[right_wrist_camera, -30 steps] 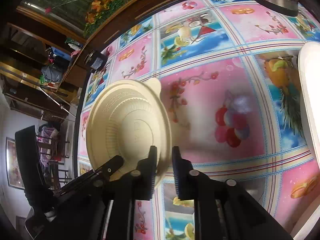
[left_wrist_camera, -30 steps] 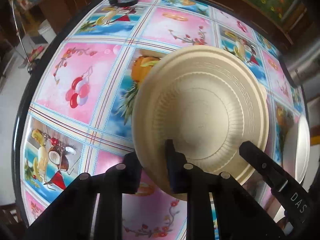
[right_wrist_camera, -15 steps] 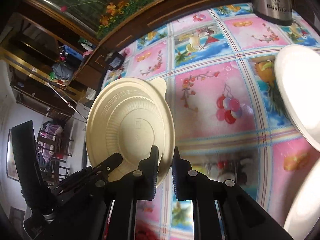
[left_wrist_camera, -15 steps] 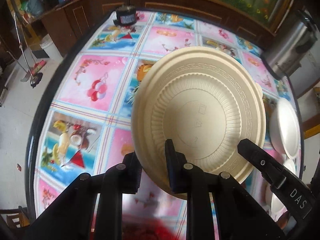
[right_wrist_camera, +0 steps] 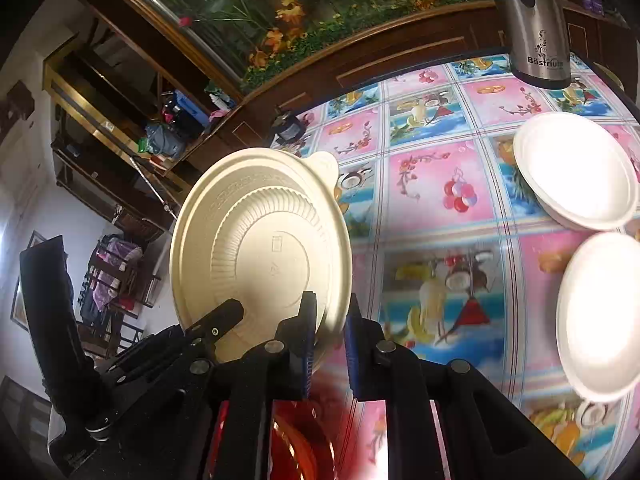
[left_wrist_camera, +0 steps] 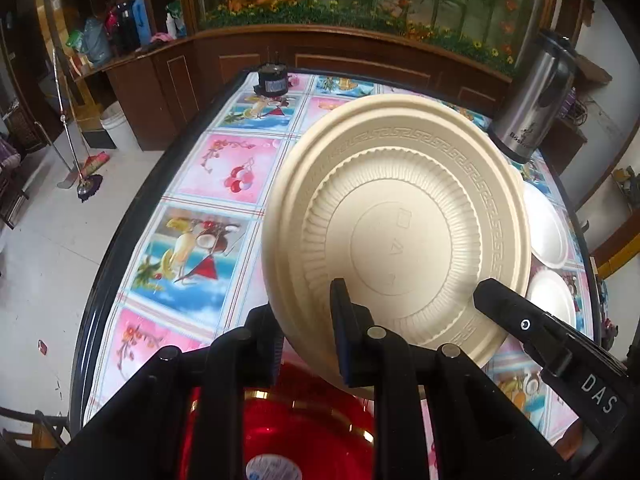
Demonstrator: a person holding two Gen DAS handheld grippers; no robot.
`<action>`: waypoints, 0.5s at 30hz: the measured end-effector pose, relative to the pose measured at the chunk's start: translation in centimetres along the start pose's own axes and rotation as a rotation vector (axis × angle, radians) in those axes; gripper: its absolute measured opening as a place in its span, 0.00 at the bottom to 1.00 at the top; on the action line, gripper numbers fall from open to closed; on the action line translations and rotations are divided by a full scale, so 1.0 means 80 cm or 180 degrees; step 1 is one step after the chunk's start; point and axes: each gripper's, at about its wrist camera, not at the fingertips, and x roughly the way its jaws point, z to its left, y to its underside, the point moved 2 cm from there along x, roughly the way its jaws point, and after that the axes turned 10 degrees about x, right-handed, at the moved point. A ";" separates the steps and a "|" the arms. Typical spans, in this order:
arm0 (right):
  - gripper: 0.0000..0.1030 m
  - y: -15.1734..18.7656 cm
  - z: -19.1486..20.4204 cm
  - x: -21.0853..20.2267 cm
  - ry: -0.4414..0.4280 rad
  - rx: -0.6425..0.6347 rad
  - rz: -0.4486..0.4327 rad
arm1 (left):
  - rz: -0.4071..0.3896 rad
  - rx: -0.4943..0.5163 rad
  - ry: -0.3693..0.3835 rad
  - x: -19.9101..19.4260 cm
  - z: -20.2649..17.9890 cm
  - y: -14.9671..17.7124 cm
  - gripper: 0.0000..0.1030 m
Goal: Organize plates and bowls
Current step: 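Lift the beige bowl and carry it toward the red plate stack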
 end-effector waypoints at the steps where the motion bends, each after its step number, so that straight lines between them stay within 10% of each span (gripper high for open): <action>1: 0.13 0.004 0.000 -0.003 -0.0010 -0.0008 -0.0007 | -0.0018 -0.0002 -0.0001 -0.004 0.001 0.005 0.18; 15: 0.13 0.069 0.017 -0.043 -0.0081 -0.0252 -0.0092 | -0.0221 -0.0134 -0.0039 -0.039 0.015 0.065 0.18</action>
